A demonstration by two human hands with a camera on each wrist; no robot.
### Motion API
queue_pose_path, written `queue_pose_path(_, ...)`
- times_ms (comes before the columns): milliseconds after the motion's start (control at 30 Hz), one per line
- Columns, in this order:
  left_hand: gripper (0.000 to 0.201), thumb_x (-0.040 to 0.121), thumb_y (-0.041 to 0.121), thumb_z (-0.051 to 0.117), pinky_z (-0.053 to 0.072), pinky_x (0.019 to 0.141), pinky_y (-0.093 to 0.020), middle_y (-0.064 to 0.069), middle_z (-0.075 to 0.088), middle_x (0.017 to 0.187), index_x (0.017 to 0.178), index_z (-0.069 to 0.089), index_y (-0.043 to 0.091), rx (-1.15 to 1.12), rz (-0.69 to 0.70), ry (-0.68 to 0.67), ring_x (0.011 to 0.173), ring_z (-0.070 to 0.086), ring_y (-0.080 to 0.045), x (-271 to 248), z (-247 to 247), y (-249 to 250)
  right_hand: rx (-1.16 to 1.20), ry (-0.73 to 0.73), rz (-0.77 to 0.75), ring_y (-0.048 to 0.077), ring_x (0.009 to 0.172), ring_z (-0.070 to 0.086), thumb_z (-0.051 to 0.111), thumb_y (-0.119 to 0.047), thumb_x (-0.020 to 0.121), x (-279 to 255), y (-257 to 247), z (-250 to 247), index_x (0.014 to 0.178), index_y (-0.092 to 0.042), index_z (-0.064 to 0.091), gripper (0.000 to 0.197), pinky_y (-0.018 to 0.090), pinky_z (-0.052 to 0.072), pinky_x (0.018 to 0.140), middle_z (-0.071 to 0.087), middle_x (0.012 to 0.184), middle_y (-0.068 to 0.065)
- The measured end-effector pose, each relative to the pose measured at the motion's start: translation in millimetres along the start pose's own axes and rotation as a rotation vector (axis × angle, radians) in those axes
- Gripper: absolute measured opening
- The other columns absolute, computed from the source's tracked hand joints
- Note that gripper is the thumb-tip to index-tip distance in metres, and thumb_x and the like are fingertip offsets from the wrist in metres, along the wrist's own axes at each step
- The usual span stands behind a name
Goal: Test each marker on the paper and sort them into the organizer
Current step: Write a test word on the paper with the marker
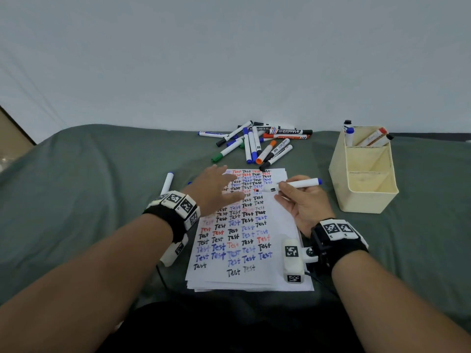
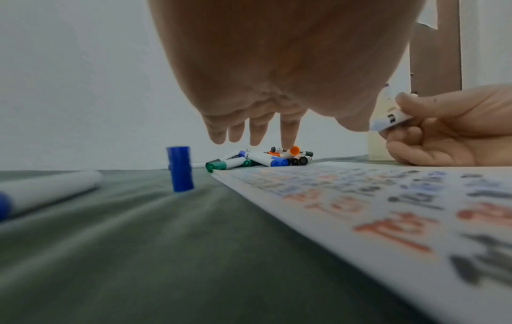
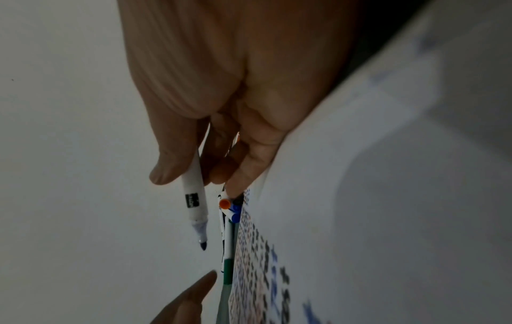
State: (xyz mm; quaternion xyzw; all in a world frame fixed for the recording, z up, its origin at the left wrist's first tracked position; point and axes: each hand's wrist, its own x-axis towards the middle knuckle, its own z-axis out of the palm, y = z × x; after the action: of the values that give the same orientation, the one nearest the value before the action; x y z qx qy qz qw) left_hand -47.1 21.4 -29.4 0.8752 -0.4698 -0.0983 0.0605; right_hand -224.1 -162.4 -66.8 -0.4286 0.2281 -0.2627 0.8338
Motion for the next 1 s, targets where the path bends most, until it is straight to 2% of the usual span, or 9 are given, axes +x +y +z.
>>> queue_pose_path(100, 0.058, 0.092, 0.064, 0.054, 0.027, 0.117, -0.045, 0.001, 0.042, 0.154, 0.14, 0.053, 0.033, 0.078, -0.039, 0.109, 0.143, 0.032, -0.023, -7.1, -13.4, -19.7, -0.046, 0.018, -0.001, 0.011, 0.069, 0.068, 0.081, -0.007, 0.073, -2.6, -1.5, 0.3, 0.084, -0.015, 0.069, 0.018, 0.023, 0.056, 0.063, 0.072, 0.08, 0.005)
queue_pose_path(200, 0.049, 0.089, 0.055, 0.063, 0.039, 0.109, -0.044, -0.002, 0.051, 0.141, 0.134, 0.06, 0.034, 0.139, -0.179, 0.091, 0.131, 0.043, -0.025, -14.3, -28.0, -37.3, -0.099, 0.036, 0.003, 0.01, 0.063, 0.062, 0.08, -0.002, 0.079, -3.2, -1.2, 0.1, 0.085, -0.017, 0.071, 0.018, 0.022, 0.049, 0.054, 0.07, 0.077, 0.004)
queue_pose_path(333, 0.045, 0.091, 0.035, 0.07, 0.042, 0.103, -0.034, -0.004, 0.058, 0.134, 0.135, 0.062, 0.03, 0.143, -0.244, -0.015, 0.123, 0.053, -0.023, -20.9, -34.8, -49.8, -0.077, 0.038, 0.006, 0.012, 0.061, 0.063, 0.08, -0.001, 0.078, -3.5, -0.5, 0.5, 0.089, -0.013, 0.073, 0.018, 0.021, 0.052, 0.055, 0.071, 0.073, 0.004)
queue_pose_path(433, 0.034, 0.098, 0.02, 0.061, 0.044, 0.099, -0.03, -0.003, 0.065, 0.131, 0.132, 0.065, 0.023, 0.118, -0.238, -0.008, 0.118, 0.059, -0.021, -22.0, -33.7, -49.5, -0.05, 0.041, 0.011, 0.017, 0.064, 0.066, 0.075, 0.002, 0.086, -3.3, 0.3, 1.0, 0.09, -0.01, 0.077, 0.012, 0.023, 0.055, 0.058, 0.072, 0.077, 0.012)
queue_pose_path(533, 0.023, 0.1, 0.022, 0.056, 0.045, 0.085, -0.029, -0.003, 0.071, 0.114, 0.118, 0.071, 0.02, 0.076, -0.195, 0.088, 0.097, 0.061, -0.018, -21.2, -32.5, -42.6, -0.028, 0.022, -0.003, 0.02, 0.068, 0.069, 0.071, 0.004, 0.088, -4.1, 0.8, 0.7, 0.089, -0.009, 0.079, 0.015, 0.024, 0.056, 0.06, 0.073, 0.081, 0.017)
queue_pose_path(667, 0.022, 0.101, 0.029, 0.056, 0.045, 0.073, -0.029, 0.001, 0.069, 0.101, 0.119, 0.066, 0.02, -0.021, -0.146, 0.191, 0.083, 0.058, -0.014, -14.1, -28.3, -26.2, -0.044, 0.007, -0.019, 0.023, 0.071, 0.07, 0.072, 0.004, 0.088, -4.4, 1.1, 0.4, 0.09, -0.009, 0.08, 0.015, 0.025, 0.058, 0.063, 0.074, 0.086, 0.022)
queue_pose_path(733, 0.023, 0.1, 0.032, 0.056, 0.044, 0.07, -0.027, 0.006, 0.067, 0.099, 0.121, 0.062, 0.024, -0.06, -0.124, 0.179, 0.08, 0.057, -0.01, -7.8, -26.9, -16.6, -0.053, 0.006, -0.02, 0.024, 0.073, 0.071, 0.073, 0.003, 0.087, -4.4, 1.2, 0.4, 0.09, -0.01, 0.08, 0.015, 0.026, 0.058, 0.065, 0.075, 0.088, 0.023)
queue_pose_path(833, 0.021, 0.101, 0.033, 0.056, 0.038, 0.06, -0.018, 0.01, 0.069, 0.101, 0.121, 0.059, 0.028, -0.107, -0.089, 0.144, 0.075, 0.056, 0.001, -0.7, -25.3, -1.9, -0.066, 0.001, -0.022, 0.024, 0.074, 0.072, 0.073, 0.002, 0.087, -5.3, 0.9, -0.1, 0.09, -0.011, 0.081, 0.015, 0.026, 0.058, 0.066, 0.075, 0.091, 0.024)
queue_pose_path(1000, 0.021, 0.102, 0.031, 0.055, 0.041, 0.06, -0.02, 0.007, 0.072, 0.106, 0.122, 0.057, 0.028, -0.175, -0.016, 0.096, 0.076, 0.061, -0.003, 3.7, -25.3, 22.5, -0.071, -0.006, -0.018, 0.025, 0.073, 0.071, 0.073, 0.002, 0.087, -7.0, -1.3, 0.9, 0.095, -0.008, 0.079, 0.014, 0.026, 0.058, 0.066, 0.075, 0.093, 0.026)
